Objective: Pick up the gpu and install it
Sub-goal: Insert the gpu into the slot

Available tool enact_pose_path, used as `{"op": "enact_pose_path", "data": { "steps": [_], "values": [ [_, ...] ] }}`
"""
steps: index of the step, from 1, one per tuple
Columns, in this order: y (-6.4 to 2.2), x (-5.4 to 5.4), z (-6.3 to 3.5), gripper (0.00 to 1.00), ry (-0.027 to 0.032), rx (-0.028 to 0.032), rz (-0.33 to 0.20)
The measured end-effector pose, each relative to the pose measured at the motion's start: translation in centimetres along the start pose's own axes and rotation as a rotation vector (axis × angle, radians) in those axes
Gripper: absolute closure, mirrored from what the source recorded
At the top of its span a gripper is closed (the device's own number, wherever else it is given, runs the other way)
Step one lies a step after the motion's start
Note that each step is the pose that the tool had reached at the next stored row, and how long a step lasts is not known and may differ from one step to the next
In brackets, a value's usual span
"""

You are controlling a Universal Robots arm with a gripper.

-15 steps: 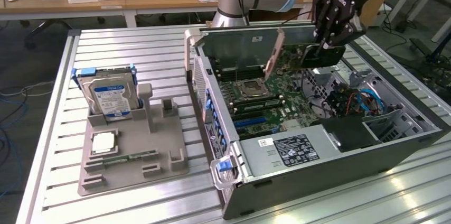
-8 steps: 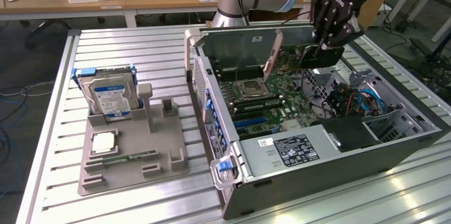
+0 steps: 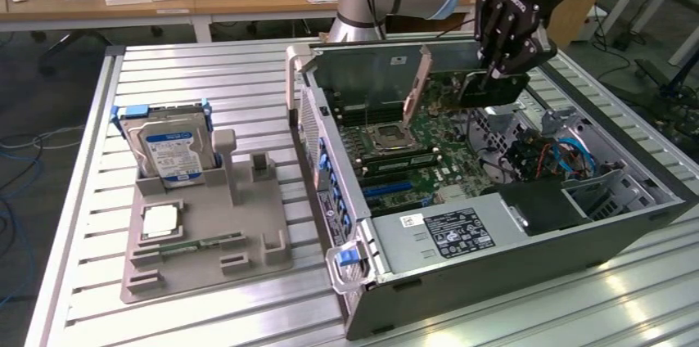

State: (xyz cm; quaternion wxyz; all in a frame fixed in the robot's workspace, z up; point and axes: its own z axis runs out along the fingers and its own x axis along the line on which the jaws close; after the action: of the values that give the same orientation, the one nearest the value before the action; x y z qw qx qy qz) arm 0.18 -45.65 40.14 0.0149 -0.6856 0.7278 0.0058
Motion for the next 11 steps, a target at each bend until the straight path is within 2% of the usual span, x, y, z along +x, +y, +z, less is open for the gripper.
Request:
{"op": "enact_pose_path", "data": {
  "steps": [11],
  "values": [
    [0.01, 0.00, 0.07, 0.73, -0.0003, 0.0008, -0.006]
  ]
}}
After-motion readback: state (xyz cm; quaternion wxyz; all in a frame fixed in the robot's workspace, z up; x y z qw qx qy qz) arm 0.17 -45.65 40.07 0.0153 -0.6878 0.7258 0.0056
